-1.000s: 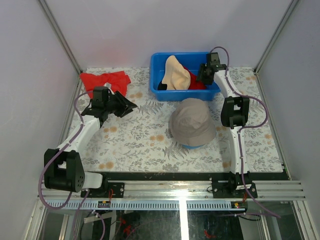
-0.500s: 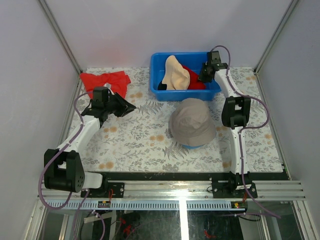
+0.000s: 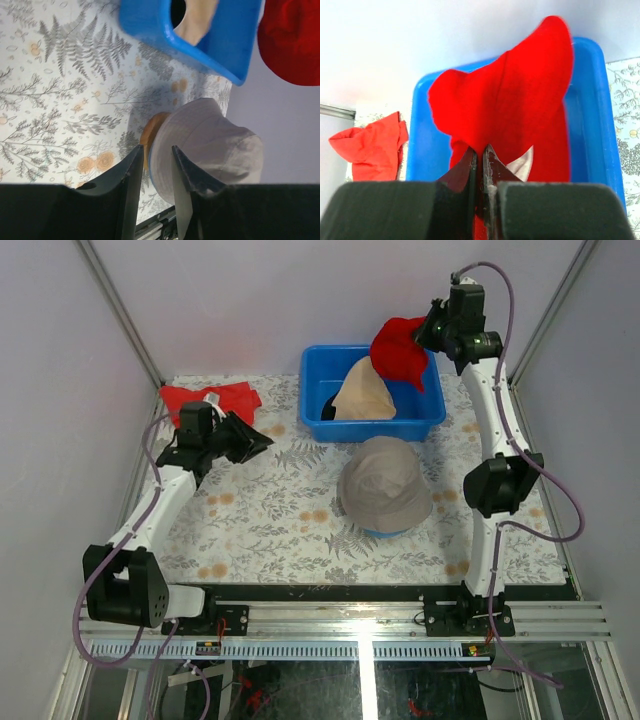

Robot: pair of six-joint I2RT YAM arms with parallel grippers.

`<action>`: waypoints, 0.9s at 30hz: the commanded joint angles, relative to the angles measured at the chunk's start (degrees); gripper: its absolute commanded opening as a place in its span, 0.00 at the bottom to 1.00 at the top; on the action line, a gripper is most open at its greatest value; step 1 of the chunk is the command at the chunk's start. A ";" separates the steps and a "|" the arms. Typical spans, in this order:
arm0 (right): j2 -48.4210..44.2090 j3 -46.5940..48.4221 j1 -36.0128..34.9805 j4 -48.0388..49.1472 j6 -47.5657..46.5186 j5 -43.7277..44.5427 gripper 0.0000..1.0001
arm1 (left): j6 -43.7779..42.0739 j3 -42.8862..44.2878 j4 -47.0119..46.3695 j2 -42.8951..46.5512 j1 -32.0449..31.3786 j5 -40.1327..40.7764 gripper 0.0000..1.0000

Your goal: Stack the hats

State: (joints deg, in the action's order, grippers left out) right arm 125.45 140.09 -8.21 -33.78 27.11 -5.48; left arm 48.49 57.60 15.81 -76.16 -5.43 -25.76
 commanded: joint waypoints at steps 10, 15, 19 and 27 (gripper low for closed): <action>-13.81 -5.17 -0.27 3.79 11.72 -9.78 0.00 | 8.63 10.49 -5.30 0.51 0.44 -8.21 0.42; -20.46 -16.44 -0.32 14.35 22.47 -15.99 0.00 | 25.06 2.54 -22.78 0.99 0.49 -12.77 0.45; -23.16 -21.42 -0.40 21.69 30.89 -19.34 0.00 | 37.99 -4.57 -39.79 0.89 0.24 -13.06 0.47; -27.49 -35.54 -1.65 49.49 56.12 -23.29 0.00 | 58.39 -9.15 -62.75 -2.51 -4.19 -5.95 0.56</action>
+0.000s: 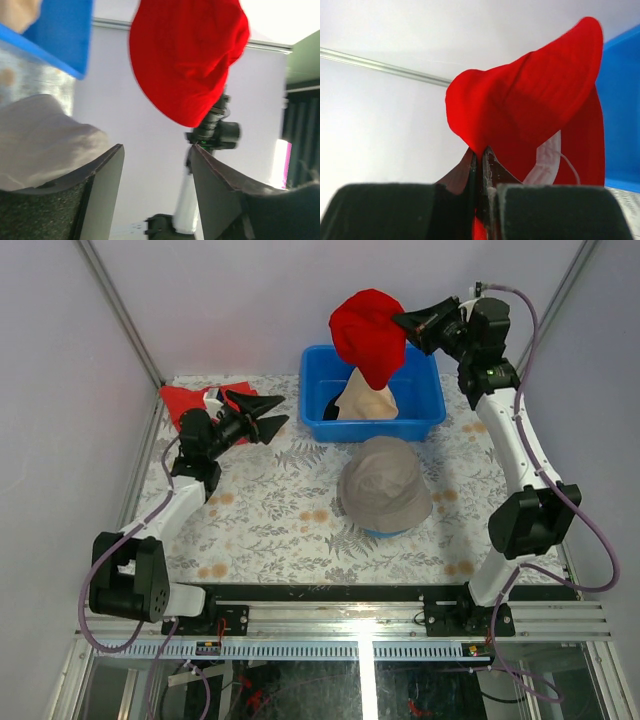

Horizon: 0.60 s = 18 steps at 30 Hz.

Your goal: Stack the hats

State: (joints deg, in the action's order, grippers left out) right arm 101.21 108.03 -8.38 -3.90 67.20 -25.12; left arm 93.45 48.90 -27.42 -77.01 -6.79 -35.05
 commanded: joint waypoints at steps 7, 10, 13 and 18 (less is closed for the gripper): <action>-3.40 -6.02 -5.19 33.12 30.11 -2.61 0.00 | 20.85 3.00 -31.08 -9.79 -8.92 9.37 0.61; -4.14 -7.39 -5.96 36.26 33.34 -1.88 0.00 | 23.14 2.20 -34.92 -12.15 -10.22 13.45 0.61; -5.10 -8.35 -6.53 37.52 34.74 -1.13 0.00 | 26.90 1.79 -39.92 -15.27 -12.63 17.84 0.62; -6.75 -9.46 -6.84 38.85 35.42 -0.14 0.00 | 32.52 4.13 -47.55 -20.58 -17.47 24.85 0.62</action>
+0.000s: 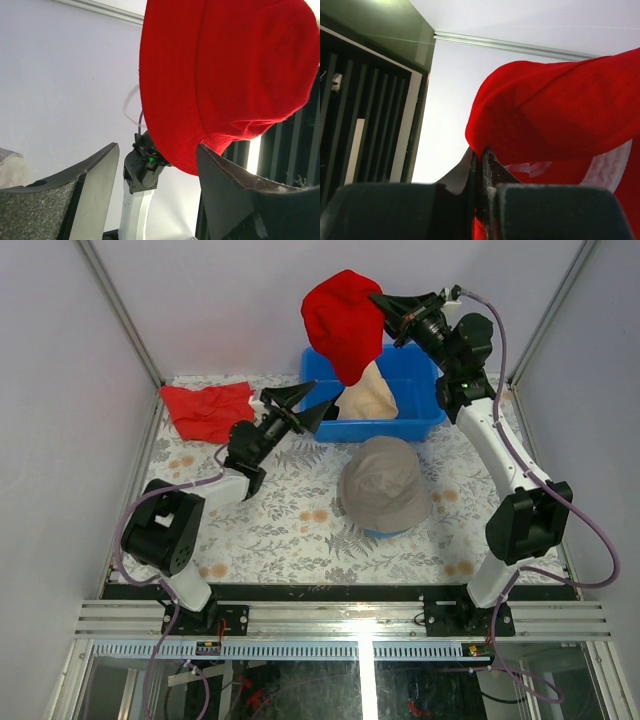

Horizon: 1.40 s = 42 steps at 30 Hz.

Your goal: Stack the hats

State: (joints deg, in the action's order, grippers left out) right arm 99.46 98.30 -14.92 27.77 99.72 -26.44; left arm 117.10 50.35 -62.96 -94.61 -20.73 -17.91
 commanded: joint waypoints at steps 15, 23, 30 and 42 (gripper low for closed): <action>-6.30 -0.72 -0.62 9.26 5.49 2.40 0.00 | 11.44 11.03 -16.37 -9.63 -7.56 17.30 0.63; -6.97 -3.62 -0.90 10.77 6.82 2.75 0.00 | 12.01 16.13 -16.23 -13.52 -8.44 18.07 0.63; -8.95 -9.23 -0.82 11.87 6.98 1.37 0.00 | 12.78 15.27 -18.27 -14.35 -8.41 19.61 0.28; -25.10 -12.70 6.00 -24.28 -29.58 -5.09 0.00 | 7.71 1.53 -20.72 -8.51 -4.85 4.77 0.00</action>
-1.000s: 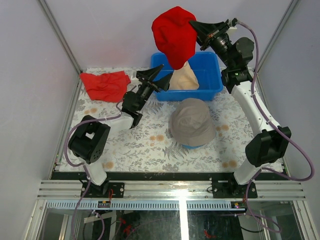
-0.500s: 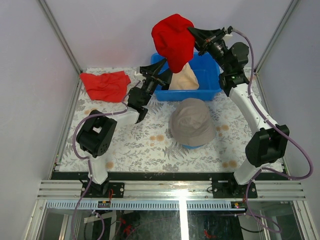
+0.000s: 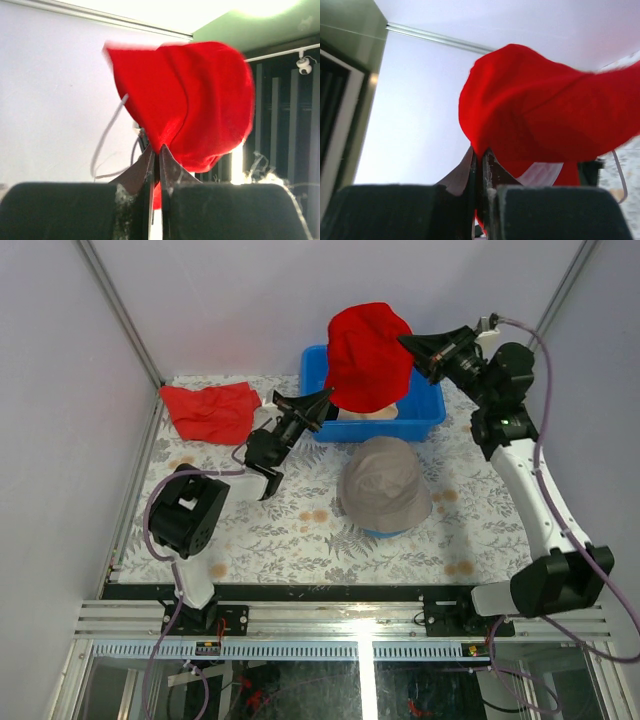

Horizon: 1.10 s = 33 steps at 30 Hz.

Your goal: Stack the hats

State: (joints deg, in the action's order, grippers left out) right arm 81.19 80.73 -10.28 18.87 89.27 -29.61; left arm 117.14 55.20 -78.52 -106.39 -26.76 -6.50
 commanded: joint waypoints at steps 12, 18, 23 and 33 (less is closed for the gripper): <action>-19.69 -6.51 1.40 -35.02 -33.62 4.52 0.00 | -1.21 -7.62 -0.25 8.53 0.30 -22.21 0.00; -24.48 -12.52 1.32 -37.79 -37.05 6.46 0.00 | -4.27 -12.01 -0.46 10.12 0.13 -25.66 0.00; -26.52 -16.32 1.38 -38.56 -39.68 8.49 0.00 | -5.00 -13.61 -5.09 6.32 -0.29 -29.21 0.00; -30.71 -22.18 1.28 -44.89 -44.44 10.26 0.00 | -9.48 -21.57 -7.70 5.63 -0.75 -33.80 0.00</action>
State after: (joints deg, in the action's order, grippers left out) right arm 53.36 60.25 -8.95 -24.14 48.14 -20.53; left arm 111.55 36.14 -80.66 -100.86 -27.29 -36.29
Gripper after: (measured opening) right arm 0.038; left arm 0.010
